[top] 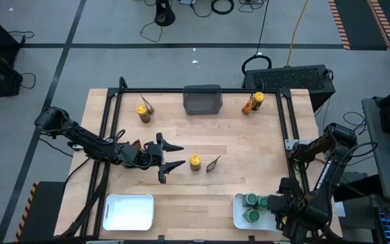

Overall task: Sort spices by type
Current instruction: Adjust the green seasoning bottle

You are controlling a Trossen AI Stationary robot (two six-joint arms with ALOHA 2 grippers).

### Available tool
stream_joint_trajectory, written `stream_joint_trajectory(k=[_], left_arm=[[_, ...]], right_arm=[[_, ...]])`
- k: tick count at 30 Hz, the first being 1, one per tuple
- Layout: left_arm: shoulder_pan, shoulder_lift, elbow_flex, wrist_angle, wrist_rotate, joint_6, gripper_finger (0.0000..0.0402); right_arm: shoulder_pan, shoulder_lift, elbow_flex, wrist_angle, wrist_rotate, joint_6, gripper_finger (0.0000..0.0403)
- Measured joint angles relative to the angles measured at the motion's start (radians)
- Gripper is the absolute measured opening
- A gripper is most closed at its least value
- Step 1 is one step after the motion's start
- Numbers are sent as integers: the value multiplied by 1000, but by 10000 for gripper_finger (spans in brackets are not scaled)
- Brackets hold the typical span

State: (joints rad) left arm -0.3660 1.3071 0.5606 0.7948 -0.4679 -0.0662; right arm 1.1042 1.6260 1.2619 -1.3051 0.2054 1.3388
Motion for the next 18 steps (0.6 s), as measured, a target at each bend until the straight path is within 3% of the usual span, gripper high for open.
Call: stream_joint_trajectory(k=[18], left_arm=[[0,0,0,0,0,0,248]], right_arm=[[-1,0,-27,56,8,-40,302]])
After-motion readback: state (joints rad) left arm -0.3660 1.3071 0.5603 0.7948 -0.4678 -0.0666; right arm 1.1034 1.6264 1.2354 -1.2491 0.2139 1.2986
